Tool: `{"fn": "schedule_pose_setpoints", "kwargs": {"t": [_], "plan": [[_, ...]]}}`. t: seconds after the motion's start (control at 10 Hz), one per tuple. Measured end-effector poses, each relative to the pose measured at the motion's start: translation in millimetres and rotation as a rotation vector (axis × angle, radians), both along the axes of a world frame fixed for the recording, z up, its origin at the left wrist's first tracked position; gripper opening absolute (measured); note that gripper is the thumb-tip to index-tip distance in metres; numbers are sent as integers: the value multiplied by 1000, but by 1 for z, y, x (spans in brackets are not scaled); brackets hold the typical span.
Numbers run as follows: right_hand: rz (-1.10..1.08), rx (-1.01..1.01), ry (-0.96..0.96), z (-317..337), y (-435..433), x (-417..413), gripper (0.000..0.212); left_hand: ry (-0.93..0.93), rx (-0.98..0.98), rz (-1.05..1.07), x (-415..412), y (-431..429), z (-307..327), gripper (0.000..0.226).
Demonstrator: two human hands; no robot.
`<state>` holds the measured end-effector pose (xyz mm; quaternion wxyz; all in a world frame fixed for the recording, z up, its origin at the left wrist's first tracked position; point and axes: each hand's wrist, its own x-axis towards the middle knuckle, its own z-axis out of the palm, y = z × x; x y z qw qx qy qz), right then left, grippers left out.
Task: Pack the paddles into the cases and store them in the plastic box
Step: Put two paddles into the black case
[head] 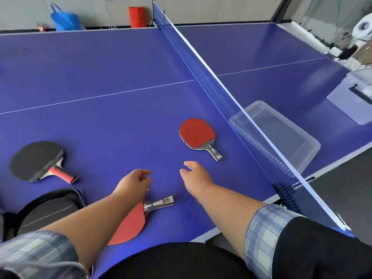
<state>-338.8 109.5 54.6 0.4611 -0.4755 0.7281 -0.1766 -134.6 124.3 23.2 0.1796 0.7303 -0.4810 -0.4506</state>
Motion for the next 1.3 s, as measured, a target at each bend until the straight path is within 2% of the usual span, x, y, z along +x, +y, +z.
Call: {"fn": "schedule_pose_setpoints", "kwargs": {"t": [0.2, 0.3, 0.4, 0.5, 0.6, 0.7, 0.8, 0.9, 1.0, 1.1, 1.2, 1.3], "plan": [[-62, -6, -28, -16, -55, -96, 42, 81, 93, 15, -99, -52, -10, 31], [-7, -25, 3, -21, -84, -127, 23, 66, 99, 34, -133, -76, -13, 43], [36, 4, 26, -27, -119, -148, 49, -48, 110, 0, -155, -103, -21, 55], [59, 17, 50, -36, -159, -161, 57, 42, 131, 112, -169, -128, -24, 62], [56, 65, 30, -50, -195, -165, 62, -261, 255, -193, -182, -154, -29, 53], [107, 125, 12, -70, -216, -163, 69, 351, 181, 551, -191, -176, -50, 35], [129, 84, 87, -83, -221, -156, 78, 400, 201, 521, -200, -180, -67, 16], [70, 144, 129, -91, -221, -152, 84, 426, 246, 573, -202, -177, -72, 11], [8, 167, 21, -96, -219, -153, 55, 518, 257, 670, -200, -168, -73, 10], [-11, 154, -70, -93, -210, -151, 33, 516, 224, 675, -185, -159, -64, 22], [-63, 193, -213, -83, -197, -132, 29, 446, 172, 622, -160, -150, -50, 23], [-58, 199, -297, -76, -180, -103, 32, 485, 122, 676, -130, -129, -34, 22]]}}
